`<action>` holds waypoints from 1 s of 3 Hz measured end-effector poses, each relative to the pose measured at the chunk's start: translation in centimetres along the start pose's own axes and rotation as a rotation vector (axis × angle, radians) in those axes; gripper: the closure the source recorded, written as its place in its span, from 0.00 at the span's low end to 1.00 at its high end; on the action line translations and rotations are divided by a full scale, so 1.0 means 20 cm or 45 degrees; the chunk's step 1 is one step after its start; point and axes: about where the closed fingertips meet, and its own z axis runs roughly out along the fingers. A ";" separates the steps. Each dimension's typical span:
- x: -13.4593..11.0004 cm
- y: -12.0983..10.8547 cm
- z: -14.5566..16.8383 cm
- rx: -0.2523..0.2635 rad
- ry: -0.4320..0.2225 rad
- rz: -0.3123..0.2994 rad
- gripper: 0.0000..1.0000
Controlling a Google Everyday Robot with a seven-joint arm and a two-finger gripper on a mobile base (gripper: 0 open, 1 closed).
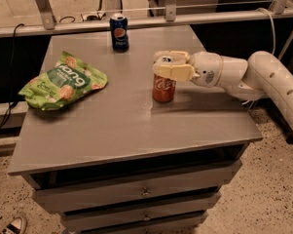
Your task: Place coke can upright
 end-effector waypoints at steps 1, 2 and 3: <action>0.02 0.00 -0.03 0.010 0.015 0.005 0.13; 0.02 0.00 -0.06 0.019 0.053 -0.002 0.00; -0.01 0.01 -0.14 0.023 0.156 -0.096 0.00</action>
Offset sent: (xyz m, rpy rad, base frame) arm -0.0034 -0.0278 -0.0097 -0.0831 0.0077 -0.0253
